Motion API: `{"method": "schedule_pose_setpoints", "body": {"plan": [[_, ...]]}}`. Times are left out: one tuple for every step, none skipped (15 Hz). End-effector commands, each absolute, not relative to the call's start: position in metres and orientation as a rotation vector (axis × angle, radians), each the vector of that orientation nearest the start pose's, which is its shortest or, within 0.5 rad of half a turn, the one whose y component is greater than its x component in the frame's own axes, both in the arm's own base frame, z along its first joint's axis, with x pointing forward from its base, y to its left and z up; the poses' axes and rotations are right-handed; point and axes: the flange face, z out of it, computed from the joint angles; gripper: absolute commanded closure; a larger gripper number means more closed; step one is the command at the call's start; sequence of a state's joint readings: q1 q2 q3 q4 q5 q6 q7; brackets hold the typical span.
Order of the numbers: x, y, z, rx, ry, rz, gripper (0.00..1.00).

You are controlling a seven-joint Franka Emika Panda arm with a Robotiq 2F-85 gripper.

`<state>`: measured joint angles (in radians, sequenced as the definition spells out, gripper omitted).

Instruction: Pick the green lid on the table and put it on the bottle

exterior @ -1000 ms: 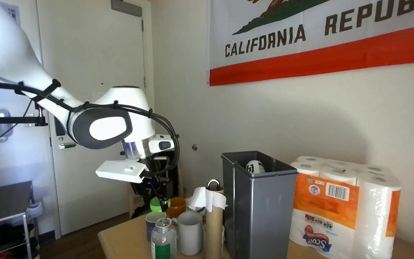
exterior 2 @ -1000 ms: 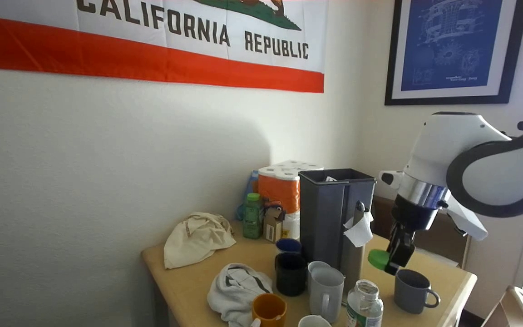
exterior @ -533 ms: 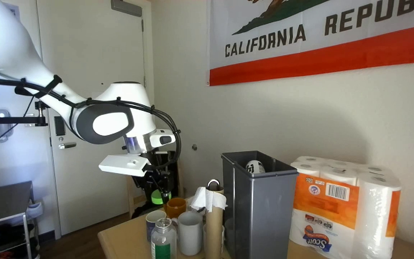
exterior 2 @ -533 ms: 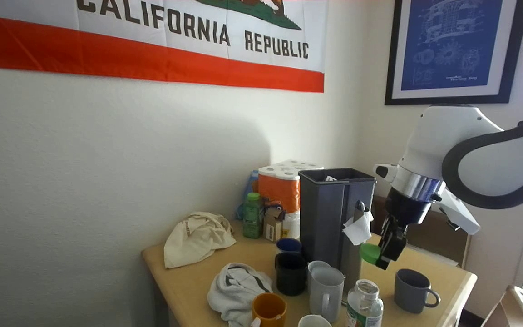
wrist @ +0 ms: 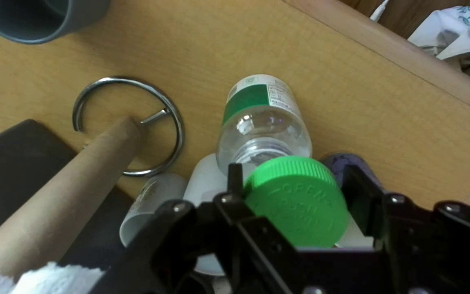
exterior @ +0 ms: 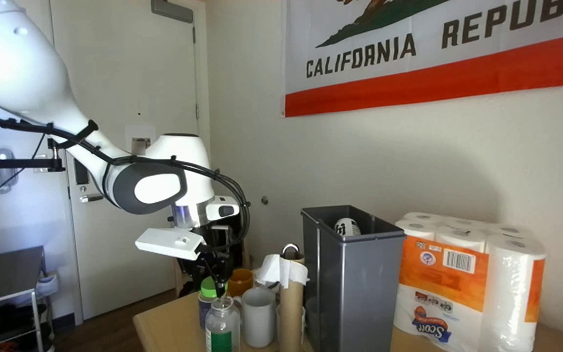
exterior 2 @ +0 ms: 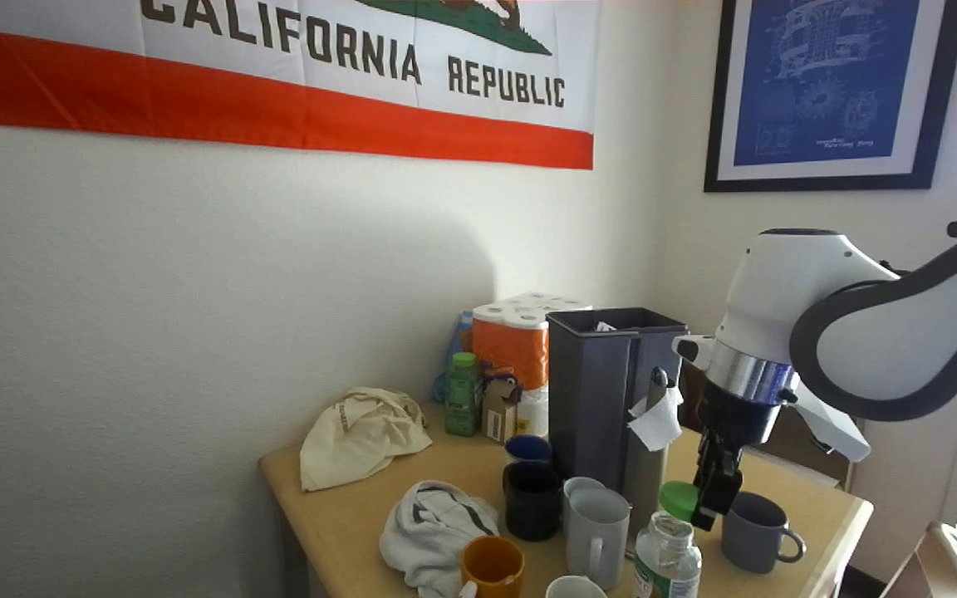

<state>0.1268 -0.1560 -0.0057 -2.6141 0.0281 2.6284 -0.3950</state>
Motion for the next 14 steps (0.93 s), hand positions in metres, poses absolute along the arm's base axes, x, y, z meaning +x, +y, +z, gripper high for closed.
{"method": "schedule_pose_setpoints", "body": {"plan": [[0.446,0.052,0.309,-3.048,-0.781,-0.294,0.62],[0.447,0.052,0.306,-3.049,-0.778,-0.307,0.62],[0.448,0.052,0.303,-3.052,-0.776,-0.315,0.62],[0.450,0.052,0.299,-3.056,-0.779,-0.332,0.62],[0.451,0.051,0.297,-3.060,-0.780,-0.346,0.62],[0.453,0.051,0.293,-3.063,-0.783,-0.350,0.62],[0.454,0.050,0.290,-3.067,-0.788,-0.355,0.62],[0.454,0.049,0.287,-3.070,-0.793,-0.352,0.62],[0.455,0.048,0.284,-3.071,-0.800,-0.352,0.62],[0.455,0.047,0.281,-3.072,-0.802,-0.347,0.62],[0.455,0.046,0.279,-3.072,-0.800,-0.342,0.62],[0.456,0.046,0.280,-3.071,-0.796,-0.349,0.62],[0.456,0.045,0.279,-3.070,-0.793,-0.352,0.62],[0.456,0.045,0.279,-3.070,-0.790,-0.356,0.62]]}}
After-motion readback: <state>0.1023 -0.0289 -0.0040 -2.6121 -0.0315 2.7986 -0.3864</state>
